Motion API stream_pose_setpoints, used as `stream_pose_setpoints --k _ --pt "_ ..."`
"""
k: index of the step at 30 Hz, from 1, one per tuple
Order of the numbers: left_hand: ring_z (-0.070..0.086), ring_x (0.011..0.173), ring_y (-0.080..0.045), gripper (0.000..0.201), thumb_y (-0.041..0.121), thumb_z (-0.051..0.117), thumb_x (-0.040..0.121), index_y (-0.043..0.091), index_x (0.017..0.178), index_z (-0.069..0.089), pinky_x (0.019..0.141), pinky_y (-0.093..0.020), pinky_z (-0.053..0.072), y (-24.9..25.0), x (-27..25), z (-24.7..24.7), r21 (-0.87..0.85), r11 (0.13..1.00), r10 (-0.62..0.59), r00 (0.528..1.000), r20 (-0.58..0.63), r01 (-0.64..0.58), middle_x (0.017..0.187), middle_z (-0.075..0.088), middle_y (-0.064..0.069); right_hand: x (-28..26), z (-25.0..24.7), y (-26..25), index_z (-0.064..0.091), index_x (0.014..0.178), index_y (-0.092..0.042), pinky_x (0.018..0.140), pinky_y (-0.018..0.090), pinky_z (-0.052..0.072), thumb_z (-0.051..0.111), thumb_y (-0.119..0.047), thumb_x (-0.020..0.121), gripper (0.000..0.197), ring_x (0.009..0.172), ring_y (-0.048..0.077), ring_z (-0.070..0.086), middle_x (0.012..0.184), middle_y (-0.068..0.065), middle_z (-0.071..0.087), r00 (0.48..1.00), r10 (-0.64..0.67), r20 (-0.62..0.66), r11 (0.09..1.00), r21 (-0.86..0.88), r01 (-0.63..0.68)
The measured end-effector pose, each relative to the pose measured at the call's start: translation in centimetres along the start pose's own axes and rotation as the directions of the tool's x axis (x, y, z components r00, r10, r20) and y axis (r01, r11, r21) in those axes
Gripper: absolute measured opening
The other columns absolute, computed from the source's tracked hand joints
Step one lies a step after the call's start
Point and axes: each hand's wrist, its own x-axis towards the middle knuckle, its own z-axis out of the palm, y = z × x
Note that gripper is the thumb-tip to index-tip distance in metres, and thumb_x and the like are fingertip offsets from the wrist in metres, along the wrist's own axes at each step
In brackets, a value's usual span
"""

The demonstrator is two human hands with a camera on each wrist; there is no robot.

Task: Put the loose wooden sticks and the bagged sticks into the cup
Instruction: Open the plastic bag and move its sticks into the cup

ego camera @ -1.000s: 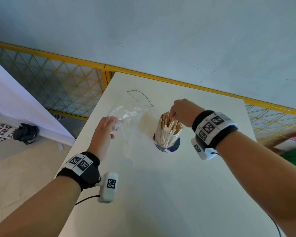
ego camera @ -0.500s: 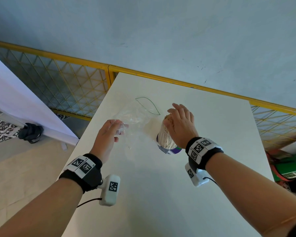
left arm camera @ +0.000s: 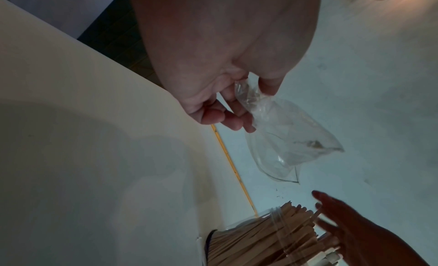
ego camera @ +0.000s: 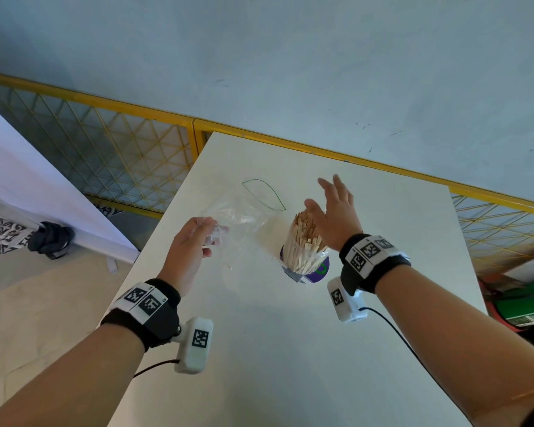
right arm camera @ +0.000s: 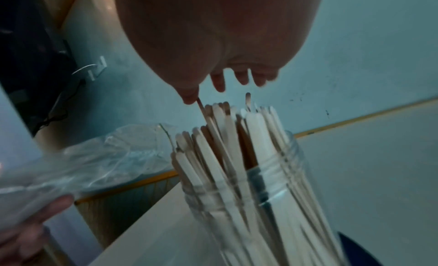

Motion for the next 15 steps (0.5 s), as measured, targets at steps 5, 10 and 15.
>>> stream_pose_setpoints --k 5,10,15 --pt "0.056 0.081 -0.012 0.009 0.028 0.050 0.101 0.024 0.095 0.055 0.072 -0.030 0.039 -0.1 0.2 -0.4 -0.033 0.999 -0.002 1.000 -0.001 0.002 0.102 0.076 0.003 -0.4 0.9 -0.3 0.036 0.144 -0.014 0.109 0.032 0.031 0.030 -0.022 0.101 0.044 0.134 0.022 0.041 0.149 0.007 0.040 0.998 0.018 0.062 0.996 0.087 -0.023" --pt "0.057 0.080 -0.014 0.006 0.029 0.050 0.102 0.026 0.106 0.050 0.069 -0.029 0.038 -0.4 0.3 -0.4 -0.031 1.000 0.006 1.000 -0.022 -0.006 0.107 0.076 -0.002 -1.9 2.4 0.9 0.027 0.149 -0.017 0.120 0.028 0.010 0.020 -0.029 0.103 0.048 0.146 0.015 0.023 0.157 0.001 0.028 0.979 -0.128 0.159 0.976 -0.155 0.152" --pt "0.061 0.085 -0.012 0.024 0.027 0.047 0.103 0.022 0.126 0.046 0.068 -0.026 0.041 -0.9 0.9 0.0 0.019 1.000 0.012 0.999 -0.051 -0.011 0.106 0.074 0.002 -2.3 0.5 0.7 0.024 0.150 -0.016 0.119 0.025 0.005 0.022 -0.033 0.103 0.050 0.148 0.012 0.009 0.159 -0.001 0.020 0.984 -0.151 0.093 0.988 -0.025 0.154"
